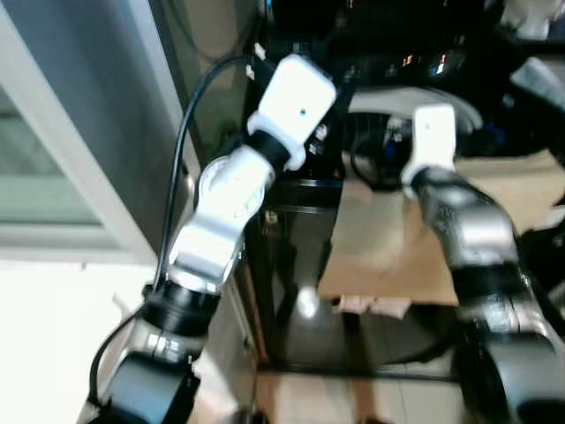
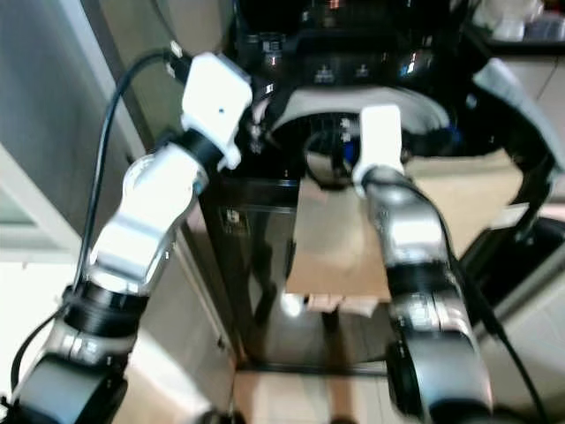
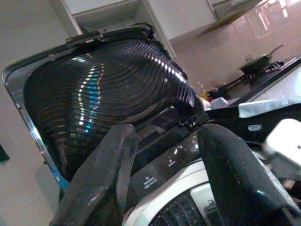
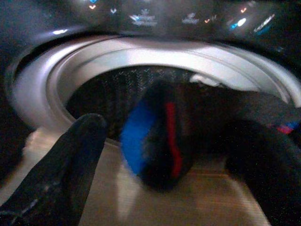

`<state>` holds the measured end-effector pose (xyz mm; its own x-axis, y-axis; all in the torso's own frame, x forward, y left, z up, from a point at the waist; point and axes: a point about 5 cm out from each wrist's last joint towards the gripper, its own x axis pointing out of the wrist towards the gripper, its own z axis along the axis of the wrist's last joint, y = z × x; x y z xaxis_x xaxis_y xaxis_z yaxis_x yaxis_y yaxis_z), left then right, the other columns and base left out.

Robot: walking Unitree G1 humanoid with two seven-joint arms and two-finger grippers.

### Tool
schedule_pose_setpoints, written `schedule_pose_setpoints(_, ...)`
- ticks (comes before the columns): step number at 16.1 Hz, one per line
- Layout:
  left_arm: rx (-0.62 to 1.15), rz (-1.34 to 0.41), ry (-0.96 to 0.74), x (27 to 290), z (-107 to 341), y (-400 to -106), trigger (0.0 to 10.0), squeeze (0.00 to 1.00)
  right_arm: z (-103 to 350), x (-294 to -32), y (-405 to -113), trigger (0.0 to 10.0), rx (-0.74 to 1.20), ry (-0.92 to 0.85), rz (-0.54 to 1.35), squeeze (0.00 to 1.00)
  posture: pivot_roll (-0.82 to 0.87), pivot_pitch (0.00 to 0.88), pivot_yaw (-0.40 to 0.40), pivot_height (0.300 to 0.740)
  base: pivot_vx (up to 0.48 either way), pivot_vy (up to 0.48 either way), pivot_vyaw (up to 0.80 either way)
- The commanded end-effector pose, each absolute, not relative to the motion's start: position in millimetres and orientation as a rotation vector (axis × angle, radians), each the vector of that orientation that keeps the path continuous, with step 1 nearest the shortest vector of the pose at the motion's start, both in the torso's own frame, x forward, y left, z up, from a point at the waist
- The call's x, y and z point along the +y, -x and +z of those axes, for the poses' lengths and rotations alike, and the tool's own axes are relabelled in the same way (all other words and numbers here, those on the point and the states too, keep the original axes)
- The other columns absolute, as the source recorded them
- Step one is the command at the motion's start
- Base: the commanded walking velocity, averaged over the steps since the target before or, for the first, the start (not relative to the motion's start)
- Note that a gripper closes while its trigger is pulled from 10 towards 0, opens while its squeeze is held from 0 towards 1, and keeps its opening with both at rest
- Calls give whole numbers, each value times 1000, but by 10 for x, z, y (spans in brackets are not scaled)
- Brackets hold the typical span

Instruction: Clothes washing

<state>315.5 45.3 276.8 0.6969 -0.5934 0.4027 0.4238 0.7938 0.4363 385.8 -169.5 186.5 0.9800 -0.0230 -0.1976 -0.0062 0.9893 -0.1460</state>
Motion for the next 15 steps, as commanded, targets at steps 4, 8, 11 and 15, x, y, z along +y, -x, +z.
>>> schedule_pose_setpoints(4, -571, -542, -344, 529, 2820, -3165, 10000, 0, 2175, -1671, -4065, 10000, -13, 275, -36, 455, -107, 0, 65, 740, 0, 0, 0)
schedule_pose_setpoints(8, -574, -540, -355, 518, 2820, -3173, 10000, 0, 2718, -1617, -3984, 10000, -350, 196, -18, 439, -118, 0, 69, 740, 0, 0, 0)
schedule_pose_setpoints(11, -522, -543, -373, 546, 2654, -3168, 10000, 0, 2781, -1631, -3454, 10000, -584, 187, -49, 443, -154, 0, 74, 740, 0, 0, 0)
schedule_pose_setpoints(15, -401, -481, -266, 817, 2294, -3099, 10000, 0, 2430, -1821, -2843, 10000, -617, 229, -150, 455, -204, 0, 100, 740, 0, 0, 0)
